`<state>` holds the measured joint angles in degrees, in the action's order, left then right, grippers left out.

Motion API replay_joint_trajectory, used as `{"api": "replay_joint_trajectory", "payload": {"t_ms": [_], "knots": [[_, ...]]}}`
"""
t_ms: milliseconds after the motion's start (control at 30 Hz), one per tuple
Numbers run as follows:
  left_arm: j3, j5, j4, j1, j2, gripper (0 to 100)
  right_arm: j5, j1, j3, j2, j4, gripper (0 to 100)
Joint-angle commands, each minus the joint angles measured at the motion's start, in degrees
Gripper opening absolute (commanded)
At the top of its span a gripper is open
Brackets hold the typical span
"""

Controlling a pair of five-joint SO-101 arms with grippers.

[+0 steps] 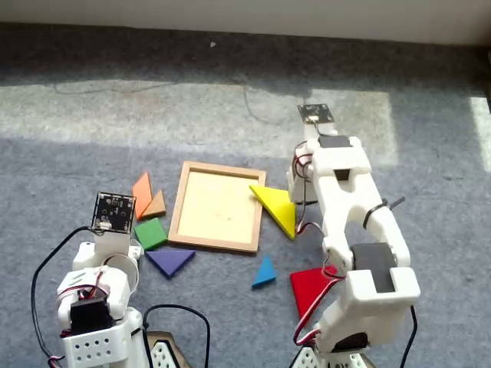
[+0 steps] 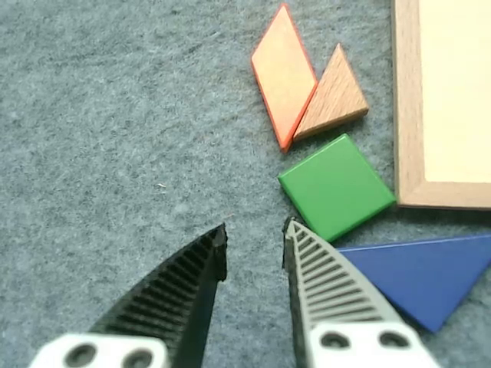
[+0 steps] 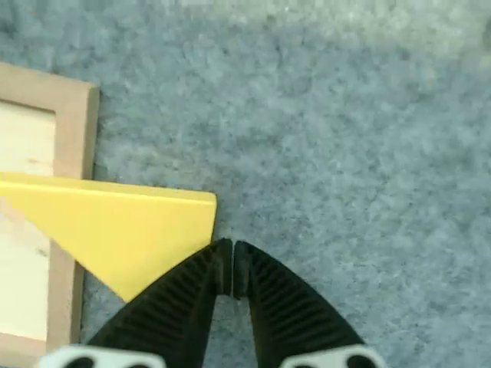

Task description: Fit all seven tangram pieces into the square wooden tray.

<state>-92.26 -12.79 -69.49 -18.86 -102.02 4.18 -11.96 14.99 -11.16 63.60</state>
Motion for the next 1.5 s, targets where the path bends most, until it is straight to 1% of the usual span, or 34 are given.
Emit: {"api": "replay_joint_trajectory", "payload": {"t_ms": [0, 200, 333, 433, 633, 767, 933, 1033, 1267, 1467], "knots": [[0.40, -0.70, 0.09, -0.48, -2.07, 15, 0.26, 0.31, -0.92, -2.42, -2.59, 0.5], [0.40, -0.70, 0.09, -0.48, -2.07, 15, 0.18, -5.41, -0.57, -2.68, -2.51, 0.5], [0.40, -0.70, 0.09, -0.48, -2.07, 15, -5.63, -10.07, -0.75, -2.59, -2.42, 0.5], [0.40, -0.70, 0.09, -0.48, -2.07, 15, -6.86, -12.88, -1.45, -2.59, -0.57, 0.5], [0.48, -0.70, 0.09, -0.48, -2.07, 15, -7.38, -17.01, -7.96, -2.68, 5.58, 0.5], [0.48, -0.70, 0.09, -0.48, -2.07, 15, -12.75, -19.74, -13.32, -2.68, 9.45, 0.5], [0.48, -0.70, 0.09, -0.48, -2.07, 15, -13.45, -23.78, -16.66, -2.95, 10.59, 0.6], [0.40, -0.70, 0.09, -0.48, -2.07, 15, -13.45, -24.66, -17.10, -2.59, 11.47, 0.6], [0.40, -0.70, 0.09, -0.48, -2.07, 15, -13.01, -21.76, -19.82, -2.68, 19.65, 0.6], [0.40, -0.70, 0.09, -0.48, -2.07, 15, -13.10, -25.01, -20.09, -6.29, 19.65, 0.6]]}}
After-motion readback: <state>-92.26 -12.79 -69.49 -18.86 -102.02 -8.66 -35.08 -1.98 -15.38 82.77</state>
